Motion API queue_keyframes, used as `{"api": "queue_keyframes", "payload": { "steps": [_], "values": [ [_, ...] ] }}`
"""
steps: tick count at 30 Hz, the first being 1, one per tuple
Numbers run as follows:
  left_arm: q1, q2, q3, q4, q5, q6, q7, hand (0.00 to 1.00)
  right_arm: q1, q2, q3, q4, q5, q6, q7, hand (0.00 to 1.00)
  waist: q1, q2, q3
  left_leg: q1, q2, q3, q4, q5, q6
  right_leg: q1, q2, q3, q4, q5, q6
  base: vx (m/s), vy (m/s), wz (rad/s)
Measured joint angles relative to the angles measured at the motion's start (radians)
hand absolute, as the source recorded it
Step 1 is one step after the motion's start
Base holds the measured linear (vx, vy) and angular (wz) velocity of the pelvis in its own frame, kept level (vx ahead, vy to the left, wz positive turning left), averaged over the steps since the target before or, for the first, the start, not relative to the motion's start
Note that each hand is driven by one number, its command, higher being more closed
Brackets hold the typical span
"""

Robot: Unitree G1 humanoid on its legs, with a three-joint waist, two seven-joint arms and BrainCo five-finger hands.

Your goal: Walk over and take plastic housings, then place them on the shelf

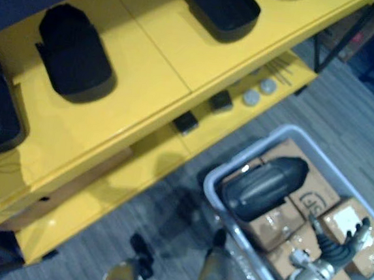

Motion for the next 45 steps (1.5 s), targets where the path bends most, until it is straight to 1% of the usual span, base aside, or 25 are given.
{"api": "queue_keyframes", "payload": {
  "steps": [7, 10, 14, 17, 18, 20, 22, 23, 25, 26, 27, 28, 30, 31, 33, 34, 35, 37, 38, 39, 40, 41, 42, 43, 45],
  "values": [
    [0.005, 0.000, 0.000, -0.003, -0.003, -0.006, 0.055, 0.00, -0.002, 0.000, 0.000, 0.002, 0.000, 0.000, 0.008, 0.00, 0.001, -0.016, 0.024, -0.019, 0.018, 0.001, 0.059, -0.031, 0.002, -0.001, 0.000, 0.004, 0.009, -0.003, -0.001, -0.02, 0.002, -0.01],
    [0.005, 0.000, 0.006, -0.014, -0.012, -0.005, 0.085, 0.00, -0.002, 0.001, 0.000, 0.002, 0.000, 0.000, 0.020, 0.00, 0.002, -0.019, 0.042, -0.023, 0.024, 0.001, 0.080, -0.043, 0.000, -0.001, 0.000, 0.005, 0.015, -0.005, -0.002, -0.02, 0.001, -0.01],
    [0.005, 0.000, 0.009, -0.014, -0.046, -0.003, 0.131, 0.00, -0.001, 0.001, 0.000, 0.002, 0.008, 0.000, 0.020, 0.00, 0.001, -0.019, 0.042, -0.034, 0.030, 0.000, 0.094, -0.050, 0.000, -0.003, 0.002, 0.005, 0.015, -0.005, -0.002, -0.01, 0.000, 0.00],
    [0.010, -0.007, 0.039, -0.015, -0.094, -0.005, 0.196, 0.00, -0.001, 0.001, 0.000, 0.002, 0.019, 0.000, 0.019, 0.00, 0.001, -0.019, 0.042, -0.033, 0.032, 0.000, 0.097, -0.051, -0.001, -0.003, 0.003, 0.004, 0.015, -0.005, -0.002, 0.00, 0.000, 0.00],
    [0.015, -0.009, 0.041, -0.015, -0.129, -0.016, 0.233, 0.00, -0.001, 0.002, 0.000, 0.002, 0.019, 0.000, 0.019, 0.00, 0.001, -0.019, 0.042, -0.033, 0.032, 0.000, 0.097, -0.052, 0.000, -0.003, 0.003, 0.004, 0.015, -0.005, -0.002, 0.00, 0.000, 0.00],
    [0.018, -0.015, 0.045, -0.018, -0.164, -0.031, 0.277, 0.00, 0.000, 0.005, 0.000, 0.002, 0.019, -0.002, 0.019, 0.00, 0.001, -0.019, 0.042, -0.033, 0.032, 0.000, 0.097, -0.052, -0.001, -0.002, 0.003, 0.005, 0.015, -0.005, -0.002, 0.00, 0.000, 0.00],
    [0.018, -0.037, 0.070, -0.029, -0.248, -0.094, 0.376, 0.00, 0.004, 0.013, 0.001, -0.002, 0.018, -0.023, 0.019, 0.00, 0.001, -0.019, 0.042, -0.027, 0.032, 0.001, 0.097, -0.053, -0.001, 0.002, 0.003, 0.006, 0.015, -0.005, -0.002, 0.00, 0.000, 0.00],
    [0.018, -0.046, 0.080, -0.032, -0.255, -0.114, 0.403, 0.00, 0.007, 0.015, 0.001, -0.007, 0.017, -0.027, 0.019, 0.00, 0.002, -0.019, 0.042, -0.021, 0.031, 0.003, 0.095, -0.053, -0.001, 0.005, 0.003, 0.007, 0.015, -0.005, -0.002, -0.01, -0.002, -0.05],
    [0.018, -0.065, 0.082, -0.059, -0.297, -0.205, 0.500, 0.00, 0.010, 0.020, 0.003, -0.020, 0.016, -0.040, 0.021, 0.00, 0.001, -0.019, 0.042, 0.004, 0.029, 0.008, 0.086, -0.052, -0.001, 0.026, 0.004, 0.009, 0.011, -0.005, -0.002, -0.01, -0.005, -0.05],
    [0.018, -0.068, 0.082, -0.075, -0.314, -0.233, 0.524, 0.00, 0.013, 0.021, 0.004, -0.028, 0.017, -0.041, 0.025, 0.00, 0.000, -0.019, 0.042, 0.013, 0.028, 0.008, 0.083, -0.052, -0.001, 0.033, 0.004, 0.009, 0.008, -0.005, -0.002, -0.02, -0.005, -0.06],
    [0.018, -0.073, 0.082, -0.114, -0.324, -0.283, 0.563, 0.00, 0.023, 0.025, 0.006, -0.052, 0.018, -0.048, 0.041, 0.00, 0.001, -0.019, 0.041, 0.033, 0.025, 0.016, 0.068, -0.050, -0.003, 0.049, 0.005, 0.011, 0.000, -0.005, -0.002, -0.01, -0.004, -0.06],
    [0.018, -0.074, 0.082, -0.132, -0.324, -0.310, 0.581, 0.00, 0.025, 0.025, 0.008, -0.061, 0.018, -0.059, 0.050, 0.00, 0.001, -0.020, 0.040, 0.045, 0.022, 0.021, 0.057, -0.047, -0.007, 0.057, 0.006, 0.012, -0.006, -0.005, -0.002, -0.02, 0.000, -0.14],
    [0.018, -0.078, 0.081, -0.207, -0.323, -0.392, 0.615, 0.00, 0.041, 0.025, 0.010, -0.111, 0.021, -0.074, 0.088, 0.00, -0.001, -0.012, 0.020, 0.088, 0.003, 0.037, -0.004, -0.025, -0.015, 0.089, 0.008, 0.013, -0.040, 0.005, 0.010, -0.01, 0.007, -0.09],
    [0.018, -0.082, 0.081, -0.228, -0.323, -0.411, 0.616, 0.00, 0.051, 0.025, 0.010, -0.124, 0.022, -0.080, 0.096, 0.00, -0.002, -0.007, 0.007, 0.093, -0.001, 0.037, -0.020, -0.019, -0.016, 0.095, 0.009, 0.010, -0.050, 0.009, 0.012, 0.05, 0.010, 0.03],
    [0.028, -0.086, 0.081, -0.329, -0.316, -0.461, 0.614, 0.00, 0.078, 0.025, 0.016, -0.170, 0.032, -0.088, 0.129, 0.00, -0.003, 0.004, -0.047, 0.118, -0.010, 0.040, -0.074, 0.000, -0.027, 0.120, 0.019, 0.001, -0.090, 0.021, 0.015, 0.13, 0.012, 0.02],
    [0.053, -0.088, 0.081, -0.422, -0.313, -0.496, 0.600, 0.00, 0.088, 0.025, 0.023, -0.210, 0.047, -0.089, 0.154, 0.00, -0.003, 0.009, -0.087, 0.153, -0.015, 0.042, -0.109, 0.007, -0.034, 0.149, 0.026, -0.004, -0.117, 0.027, 0.014, 0.21, 0.023, -0.03],
    [0.080, -0.089, 0.081, -0.490, -0.312, -0.516, 0.571, 0.00, 0.090, 0.024, 0.025, -0.235, 0.051, -0.089, 0.171, 0.00, -0.003, 0.017, -0.119, 0.177, -0.020, 0.046, -0.130, 0.009, -0.036, 0.170, 0.028, -0.004, -0.133, 0.030, 0.014, 0.15, 0.017, -0.02],
    [0.105, -0.098, 0.083, -0.555, -0.312, -0.536, 0.538, 0.00, 0.092, 0.023, 0.026, -0.255, 0.058, -0.089, 0.187, 0.00, -0.002, 0.028, -0.148, 0.197, -0.027, 0.048, -0.148, 0.009, -0.036, 0.190, 0.028, -0.005, -0.144, 0.034, 0.012, 0.11, 0.030, 0.02],
    [0.130, -0.120, 0.086, -0.628, -0.312, -0.548, 0.507, 0.00, 0.095, 0.023, 0.027, -0.272, 0.063, -0.089, 0.198, 0.00, -0.001, 0.043, -0.176, 0.213, -0.032, 0.048, -0.163, 0.009, -0.036, 0.204, 0.028, -0.010, -0.149, 0.038, 0.012, 0.13, 0.049, 0.12],
    [0.152, -0.140, 0.091, -0.681, -0.311, -0.550, 0.467, 0.00, 0.096, 0.023, 0.029, -0.286, 0.064, -0.087, 0.206, 0.00, -0.001, 0.052, -0.188, 0.224, -0.034, 0.044, -0.171, 0.009, -0.036, 0.215, 0.027, -0.021, -0.150, 0.043, 0.013, 0.15, 0.061, 0.18],
    [0.189, -0.168, 0.097, -0.745, -0.316, -0.545, 0.405, 0.00, 0.094, 0.024, 0.033, -0.296, 0.064, -0.084, 0.219, 0.00, -0.001, 0.061, -0.205, 0.231, -0.036, 0.041, -0.171, 0.009, -0.036, 0.227, 0.024, -0.029, -0.150, 0.049, 0.010, 0.10, 0.050, 0.20],
    [0.207, -0.181, 0.097, -0.770, -0.324, -0.543, 0.374, 0.00, 0.094, 0.024, 0.036, -0.304, 0.063, -0.079, 0.223, 0.00, -0.002, 0.065, -0.207, 0.233, -0.037, 0.039, -0.171, 0.009, -0.036, 0.235, 0.023, -0.030, -0.150, 0.051, 0.009, 0.10, 0.047, 0.23],
    [0.240, -0.208, 0.099, -0.808, -0.335, -0.536, 0.306, 0.00, 0.096, 0.025, 0.046, -0.322, 0.062, -0.068, 0.230, 0.00, -0.002, 0.067, -0.210, 0.245, -0.037, 0.035, -0.171, 0.009, -0.036, 0.249, 0.023, -0.031, -0.149, 0.053, 0.007, 0.07, 0.041, 0.17],
    [0.275, -0.234, 0.102, -0.836, -0.352, -0.513, 0.237, 0.00, 0.094, 0.026, 0.051, -0.327, 0.056, -0.056, 0.242, 0.00, 0.001, 0.066, -0.221, 0.245, -0.037, 0.035, -0.172, 0.009, -0.035, 0.249, 0.022, -0.032, -0.148, 0.053, 0.007, 0.04, 0.024, 0.12],
    [0.312, -0.267, 0.102, -0.842, -0.356, -0.478, 0.160, 0.00, 0.089, 0.026, 0.057, -0.328, 0.055, -0.048, 0.256, 0.00, 0.004, 0.065, -0.223, 0.244, -0.037, 0.034, -0.171, 0.009, -0.035, 0.251, 0.022, -0.035, -0.148, 0.053, 0.007, 0.02, 0.015, 0.05]
  ]
}}
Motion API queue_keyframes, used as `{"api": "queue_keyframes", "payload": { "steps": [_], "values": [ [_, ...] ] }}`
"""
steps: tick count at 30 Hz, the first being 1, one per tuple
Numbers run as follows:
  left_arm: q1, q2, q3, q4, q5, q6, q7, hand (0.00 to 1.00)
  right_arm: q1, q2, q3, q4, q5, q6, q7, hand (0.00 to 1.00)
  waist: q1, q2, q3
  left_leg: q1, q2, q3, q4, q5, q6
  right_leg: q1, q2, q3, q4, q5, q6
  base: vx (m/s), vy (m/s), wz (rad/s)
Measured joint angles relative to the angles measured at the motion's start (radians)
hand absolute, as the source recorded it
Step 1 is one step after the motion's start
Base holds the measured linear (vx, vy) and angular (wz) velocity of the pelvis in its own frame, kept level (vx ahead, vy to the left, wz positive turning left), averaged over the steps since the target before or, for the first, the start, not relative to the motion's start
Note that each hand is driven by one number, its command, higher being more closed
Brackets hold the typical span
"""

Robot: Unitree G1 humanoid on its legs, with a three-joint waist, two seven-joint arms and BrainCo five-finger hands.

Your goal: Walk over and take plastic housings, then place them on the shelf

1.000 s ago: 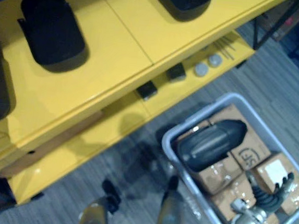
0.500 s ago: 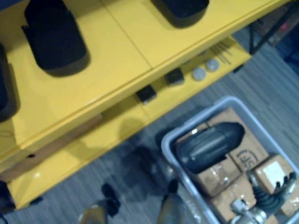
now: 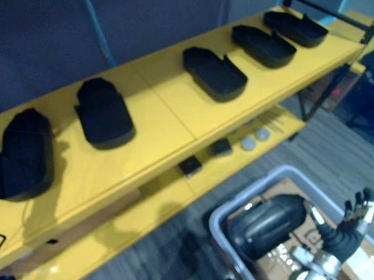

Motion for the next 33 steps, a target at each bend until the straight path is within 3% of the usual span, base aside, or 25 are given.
{"api": "queue_keyframes", "payload": {
  "steps": [2, 4, 7, 16, 21, 24, 33],
  "values": [
    [0.023, -0.022, -0.006, 0.015, -0.010, 0.046, -0.080, 0.00, 0.004, 0.000, 0.001, 0.000, 0.000, 0.014, 0.007, 0.00, 0.001, 0.000, 0.000, 0.000, 0.000, 0.000, 0.000, 0.000, 0.000, 0.002, -0.001, -0.007, -0.001, 0.000, 0.000, 0.00, 0.004, 0.02],
    [0.025, -0.021, -0.050, 0.072, -0.087, 0.086, -0.158, 0.00, 0.020, 0.000, -0.001, 0.000, 0.001, 0.022, 0.007, 0.00, -0.004, -0.001, 0.000, 0.002, -0.001, -0.001, 0.000, 0.000, 0.000, 0.011, -0.001, -0.017, -0.011, 0.000, 0.000, -0.03, 0.002, 0.02],
    [0.024, -0.020, -0.088, 0.167, -0.157, 0.120, -0.220, 0.00, 0.039, -0.001, -0.002, 0.001, 0.001, 0.023, 0.011, 0.00, -0.010, 0.000, -0.001, 0.002, -0.001, 0.009, 0.000, 0.000, 0.000, 0.010, 0.000, -0.015, -0.026, 0.000, 0.000, -0.05, -0.004, -0.09],
    [-0.018, -0.014, -0.180, 0.372, -0.275, 0.142, -0.335, 0.00, 0.064, -0.045, -0.011, 0.061, 0.004, 0.021, 0.030, 0.00, -0.036, 0.013, -0.003, -0.044, -0.006, 0.051, 0.000, 0.014, 0.002, -0.048, 0.001, 0.012, -0.047, 0.005, 0.009, -0.08, -0.006, -0.14],
    [-0.068, -0.009, -0.238, 0.490, -0.275, 0.157, -0.333, 0.00, 0.058, -0.080, -0.013, 0.099, 0.012, 0.021, 0.047, 0.00, -0.052, 0.040, -0.012, -0.052, -0.006, 0.068, -0.001, 0.019, 0.002, -0.075, 0.003, 0.041, -0.040, 0.008, 0.013, -0.03, 0.010, -0.10],
    [-0.094, -0.009, -0.269, 0.556, -0.275, 0.166, -0.312, 0.00, 0.057, -0.090, -0.014, 0.111, 0.015, 0.021, 0.048, 0.00, -0.064, 0.042, -0.011, -0.050, -0.006, 0.072, 0.000, 0.019, 0.002, -0.075, 0.003, 0.044, -0.039, 0.008, 0.013, 0.00, 0.010, -0.05],
    [-0.158, -0.010, -0.276, 0.665, -0.273, 0.179, -0.113, 0.00, 0.056, -0.090, -0.009, 0.132, 0.033, 0.021, 0.046, 0.00, -0.074, 0.021, 0.002, -0.053, -0.006, 0.078, 0.000, 0.019, 0.002, -0.088, 0.004, 0.054, -0.033, 0.007, 0.012, -0.01, 0.004, -0.02]
  ]
}}
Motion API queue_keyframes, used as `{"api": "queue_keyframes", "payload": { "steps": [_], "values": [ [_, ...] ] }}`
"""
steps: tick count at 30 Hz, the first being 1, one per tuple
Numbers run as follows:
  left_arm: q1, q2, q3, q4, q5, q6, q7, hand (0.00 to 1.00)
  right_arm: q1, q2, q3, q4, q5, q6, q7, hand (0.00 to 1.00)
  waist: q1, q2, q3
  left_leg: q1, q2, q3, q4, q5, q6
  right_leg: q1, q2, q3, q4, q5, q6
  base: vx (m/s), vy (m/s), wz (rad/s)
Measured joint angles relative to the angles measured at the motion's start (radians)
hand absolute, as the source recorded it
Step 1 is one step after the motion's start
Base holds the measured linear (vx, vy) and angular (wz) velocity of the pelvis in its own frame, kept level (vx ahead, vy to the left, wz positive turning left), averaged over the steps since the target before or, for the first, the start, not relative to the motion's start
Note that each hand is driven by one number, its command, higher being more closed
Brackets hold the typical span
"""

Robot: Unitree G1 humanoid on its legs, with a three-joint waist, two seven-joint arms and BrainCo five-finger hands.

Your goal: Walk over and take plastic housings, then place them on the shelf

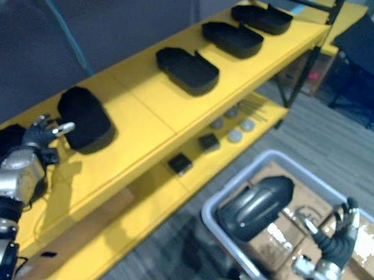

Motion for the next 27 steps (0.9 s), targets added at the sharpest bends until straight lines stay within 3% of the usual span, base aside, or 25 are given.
{"api": "queue_keyframes", "payload": {
  "steps": [2, 6, 12, 16, 22, 27],
  "values": [
    [-0.011, -0.003, 0.000, 0.003, -0.002, -0.010, 0.079, 0.00, -0.002, 0.005, 0.003, 0.006, 0.005, 0.000, -0.002, 0.00, -0.001, -0.019, 0.015, -0.001, 0.000, 0.002, 0.000, 0.000, 0.000, -0.006, 0.000, 0.006, 0.005, 0.000, -0.001, -0.02, 0.013, -0.04],
    [-0.025, -0.009, 0.003, 0.003, -0.002, -0.049, 0.148, 0.00, -0.002, 0.011, 0.021, 0.019, 0.006, -0.002, -0.019, 0.00, -0.009, -0.037, 0.028, -0.004, 0.000, 0.002, 0.000, 0.000, 0.000, -0.009, 0.001, 0.007, 0.005, -0.001, -0.001, 0.00, 0.000, 0.00],
    [-0.049, -0.072, 0.005, -0.007, -0.002, -0.125, 0.156, 0.00, -0.008, 0.031, 0.046, 0.021, 0.005, -0.007, -0.023, 0.00, -0.015, -0.042, 0.038, -0.017, 0.000, 0.003, 0.004, -0.001, 0.000, -0.023, 0.000, 0.014, 0.008, -0.001, -0.001, 0.00, 0.000, 0.00],
    [-0.050, -0.089, 0.005, -0.046, -0.011, -0.126, 0.148, 0.00, -0.012, 0.039, 0.046, 0.017, 0.005, -0.011, -0.024, 0.00, -0.015, -0.050, 0.068, -0.016, 0.005, 0.004, 0.020, -0.008, 0.002, -0.022, 0.000, 0.019, 0.009, -0.001, -0.001, 0.00, 0.000, 0.00],
    [-0.039, -0.110, 0.006, -0.081, -0.110, -0.116, 0.123, 0.00, -0.009, 0.049, 0.046, -0.002, 0.003, -0.011, -0.020, 0.00, -0.011, -0.050, 0.070, -0.010, 0.006, 0.027, 0.037, -0.026, 0.002, -0.019, -0.002, 0.039, 0.009, -0.001, -0.001, -0.02, 0.015, -0.08],
    [-0.037, -0.127, 0.004, -0.089, -0.119, -0.114, 0.119, 0.00, -0.007, 0.052, 0.046, -0.002, -0.002, -0.011, -0.019, 0.00, -0.017, -0.048, 0.072, -0.003, 0.007, 0.031, 0.048, -0.033, 0.002, -0.010, -0.005, 0.042, 0.006, -0.001, -0.001, -0.01, 0.008, -0.02]
  ]
}}
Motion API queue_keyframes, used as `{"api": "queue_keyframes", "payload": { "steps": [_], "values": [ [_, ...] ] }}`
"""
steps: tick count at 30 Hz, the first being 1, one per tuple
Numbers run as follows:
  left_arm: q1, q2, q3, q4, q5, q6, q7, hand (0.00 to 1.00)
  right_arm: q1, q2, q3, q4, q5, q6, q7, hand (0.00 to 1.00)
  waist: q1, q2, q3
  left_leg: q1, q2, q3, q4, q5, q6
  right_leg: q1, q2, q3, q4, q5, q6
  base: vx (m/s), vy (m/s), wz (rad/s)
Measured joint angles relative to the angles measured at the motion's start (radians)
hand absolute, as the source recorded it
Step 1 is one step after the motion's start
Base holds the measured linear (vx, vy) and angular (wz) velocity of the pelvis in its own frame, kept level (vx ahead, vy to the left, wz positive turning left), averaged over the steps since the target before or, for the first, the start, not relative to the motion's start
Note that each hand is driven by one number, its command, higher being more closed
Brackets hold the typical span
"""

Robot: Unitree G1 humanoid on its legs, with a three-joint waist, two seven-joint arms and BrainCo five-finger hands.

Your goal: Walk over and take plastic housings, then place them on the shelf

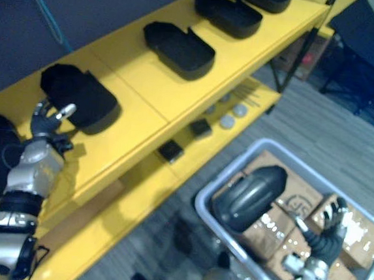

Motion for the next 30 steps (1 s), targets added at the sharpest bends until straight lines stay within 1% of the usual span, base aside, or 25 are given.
{"api": "queue_keyframes", "payload": {
  "steps": [5, 8, 10, 13, 14, 15, 16, 18, 19, 20, 23, 24, 25, 27, 29, 30],
  "values": [
    [0.002, -0.001, -0.001, 0.000, 0.001, 0.000, 0.012, 0.00, 0.007, 0.000, 0.000, 0.001, -0.001, 0.000, 0.001, 0.00, 0.000, 0.004, 0.006, 0.005, 0.000, 0.000, -0.002, 0.000, -0.001, 0.007, 0.000, -0.001, -0.003, 0.000, 0.000, 0.00, 0.000, 0.00],
    [0.002, -0.001, 0.000, 0.003, 0.013, -0.019, 0.034, 0.00, 0.020, 0.000, 0.000, 0.001, -0.001, -0.001, 0.009, 0.00, 0.000, 0.004, 0.006, 0.005, -0.001, -0.001, -0.004, 0.000, -0.001, 0.007, 0.000, -0.002, -0.003, 0.000, 0.000, 0.00, 0.000, 0.00],
    [0.002, -0.001, 0.003, 0.003, 0.065, -0.050, 0.078, 0.00, 0.027, 0.000, 0.002, 0.001, -0.001, -0.003, 0.021, 0.00, 0.001, 0.004, 0.006, 0.005, -0.001, -0.003, -0.006, 0.000, -0.001, 0.007, 0.000, -0.004, -0.003, 0.000, 0.000, 0.00, 0.000, 0.00],
    [0.002, 0.011, 0.023, -0.010, 0.212, -0.094, 0.184, 0.00, 0.033, -0.002, 0.013, -0.004, 0.001, -0.026, 0.030, 0.00, 0.003, 0.005, 0.006, 0.006, -0.002, -0.010, -0.011, 0.001, -0.001, 0.012, 0.001, -0.013, -0.003, 0.002, 0.003, 0.00, 0.011, 0.06],
    [0.002, 0.014, 0.032, -0.016, 0.237, -0.104, 0.204, 0.00, 0.035, -0.002, 0.017, -0.007, 0.001, -0.028, 0.035, 0.00, 0.003, 0.005, 0.006, 0.006, -0.002, -0.012, -0.012, 0.001, -0.001, 0.015, 0.001, -0.016, -0.003, 0.002, 0.003, 0.01, 0.010, 0.15],
    [0.002, 0.017, 0.064, -0.046, 0.287, -0.123, 0.247, 0.00, 0.040, -0.002, 0.026, -0.010, 0.009, -0.030, 0.047, 0.00, 0.003, 0.005, 0.006, 0.006, -0.002, -0.024, -0.012, 0.001, -0.001, 0.022, 0.001, -0.029, -0.003, 0.002, 0.003, 0.01, 0.004, 0.17],
    [0.002, 0.023, 0.075, -0.066, 0.306, -0.129, 0.266, 0.00, 0.041, -0.003, 0.031, -0.011, 0.010, -0.030, 0.051, 0.00, 0.003, 0.005, 0.006, 0.005, -0.002, -0.031, -0.013, 0.001, -0.001, 0.025, 0.000, -0.034, -0.003, 0.002, 0.003, 0.01, 0.007, 0.17],
    [0.002, 0.080, 0.105, -0.134, 0.372, -0.171, 0.333, 0.00, 0.044, -0.003, 0.048, -0.035, 0.012, -0.030, 0.080, 0.00, 0.018, 0.007, 0.006, 0.006, -0.002, -0.035, -0.013, 0.001, -0.001, 0.026, 0.000, -0.037, -0.003, 0.002, 0.002, 0.01, 0.010, 0.08],
    [0.002, 0.098, 0.124, -0.165, 0.397, -0.180, 0.348, 0.00, 0.047, -0.005, 0.052, -0.055, 0.016, -0.031, 0.089, 0.00, 0.024, 0.008, 0.005, 0.007, -0.002, -0.036, -0.013, 0.001, -0.001, 0.026, 0.000, -0.038, -0.003, 0.003, 0.002, 0.02, 0.010, 0.06],
    [0.002, 0.114, 0.151, -0.225, 0.411, -0.205, 0.374, 0.00, 0.047, -0.007, 0.056, -0.095, 0.023, -0.033, 0.095, 0.00, 0.032, 0.009, 0.005, 0.007, -0.002, -0.040, -0.014, 0.001, -0.001, 0.028, -0.001, -0.040, -0.003, 0.003, 0.002, 0.01, 0.006, 0.06],
    [0.002, 0.127, 0.169, -0.306, 0.438, -0.217, 0.373, 0.00, 0.046, -0.011, 0.055, -0.141, 0.023, -0.051, 0.104, 0.00, 0.033, 0.011, 0.004, 0.011, -0.002, -0.057, -0.015, 0.001, -0.001, 0.046, -0.002, -0.060, -0.005, 0.003, 0.002, 0.01, 0.007, 0.16],
    [0.012, 0.127, 0.169, -0.371, 0.442, -0.226, 0.367, 0.00, 0.043, -0.019, 0.053, -0.177, 0.023, -0.059, 0.107, 0.00, 0.039, 0.013, 0.000, 0.028, -0.002, -0.058, -0.023, 0.001, -0.001, 0.062, -0.001, -0.062, -0.006, 0.003, 0.001, 0.02, 0.017, 0.10],
    [0.039, 0.127, 0.171, -0.433, 0.442, -0.236, 0.355, 0.00, 0.036, -0.031, 0.051, -0.214, 0.023, -0.068, 0.108, 0.00, 0.045, 0.023, -0.010, 0.036, -0.004, -0.057, -0.033, 0.003, -0.003, 0.065, 0.000, -0.062, -0.006, 0.008, -0.004, 0.00, 0.000, 0.00],
    [0.074, 0.127, 0.172, -0.527, 0.443, -0.238, 0.326, 0.00, 0.013, -0.042, 0.038, -0.283, 0.022, -0.076, 0.107, 0.00, 0.051, 0.036, -0.019, 0.042, -0.008, -0.060, -0.040, 0.002, -0.002, 0.078, -0.001, -0.065, -0.012, 0.016, -0.004, 0.02, 0.032, 0.04],
    [0.118, 0.126, 0.188, -0.646, 0.443, -0.238, 0.310, 0.00, -0.018, -0.064, 0.030, -0.346, 0.019, -0.087, 0.107, 0.00, 0.059, 0.040, -0.037, 0.046, -0.013, -0.062, -0.047, 0.002, -0.002, 0.089, -0.003, -0.073, -0.026, 0.017, -0.004, 0.01, 0.025, 0.06],
    [0.152, 0.122, 0.214, -0.726, 0.443, -0.239, 0.299, 0.00, -0.054, -0.081, 0.030, -0.381, 0.021, -0.098, 0.109, 0.00, 0.062, 0.040, -0.043, 0.057, -0.013, -0.066, -0.047, 0.002, -0.002, 0.103, -0.003, -0.089, -0.032, 0.018, -0.002, 0.02, 0.003, 0.16]
  ]
}}
